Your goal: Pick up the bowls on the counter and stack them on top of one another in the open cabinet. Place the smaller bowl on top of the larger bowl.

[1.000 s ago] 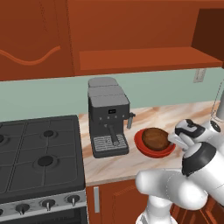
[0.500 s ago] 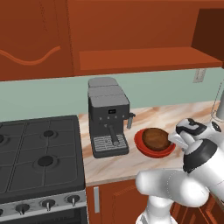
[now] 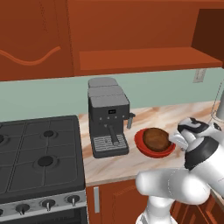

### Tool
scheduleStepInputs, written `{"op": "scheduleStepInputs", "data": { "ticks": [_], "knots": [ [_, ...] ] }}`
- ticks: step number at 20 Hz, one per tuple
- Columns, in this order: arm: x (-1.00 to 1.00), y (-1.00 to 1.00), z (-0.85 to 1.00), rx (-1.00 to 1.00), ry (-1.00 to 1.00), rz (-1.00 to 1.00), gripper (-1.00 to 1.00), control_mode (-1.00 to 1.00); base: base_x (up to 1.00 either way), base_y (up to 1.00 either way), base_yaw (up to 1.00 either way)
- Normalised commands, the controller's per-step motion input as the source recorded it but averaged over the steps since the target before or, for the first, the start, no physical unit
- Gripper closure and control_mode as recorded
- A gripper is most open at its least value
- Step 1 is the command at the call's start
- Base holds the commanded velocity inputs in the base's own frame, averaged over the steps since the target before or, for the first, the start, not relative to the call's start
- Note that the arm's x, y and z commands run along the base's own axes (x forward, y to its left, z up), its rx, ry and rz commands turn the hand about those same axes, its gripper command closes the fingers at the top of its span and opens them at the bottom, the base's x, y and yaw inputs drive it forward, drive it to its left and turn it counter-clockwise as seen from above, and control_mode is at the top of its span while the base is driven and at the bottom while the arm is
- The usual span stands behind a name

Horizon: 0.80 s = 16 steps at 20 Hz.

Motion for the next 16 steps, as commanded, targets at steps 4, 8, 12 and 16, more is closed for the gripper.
{"op": "scheduleStepInputs", "data": {
  "ticks": [4,8,12,16],
  "knots": [
    [0.00,0.32,-0.29,0.00,-0.03,-0.01,1.00,-1.00,0.00,0.00,0.00],
    [0.00,0.38,-0.25,0.00,-0.02,-0.02,1.00,-1.00,0.00,0.00,0.00],
    [0.00,0.35,-0.06,0.00,0.00,-0.03,1.00,-1.00,0.00,0.00,0.00],
    [-0.01,0.40,0.00,-0.03,0.05,-0.03,1.00,-1.00,0.00,0.00,0.00]
  ]
}}
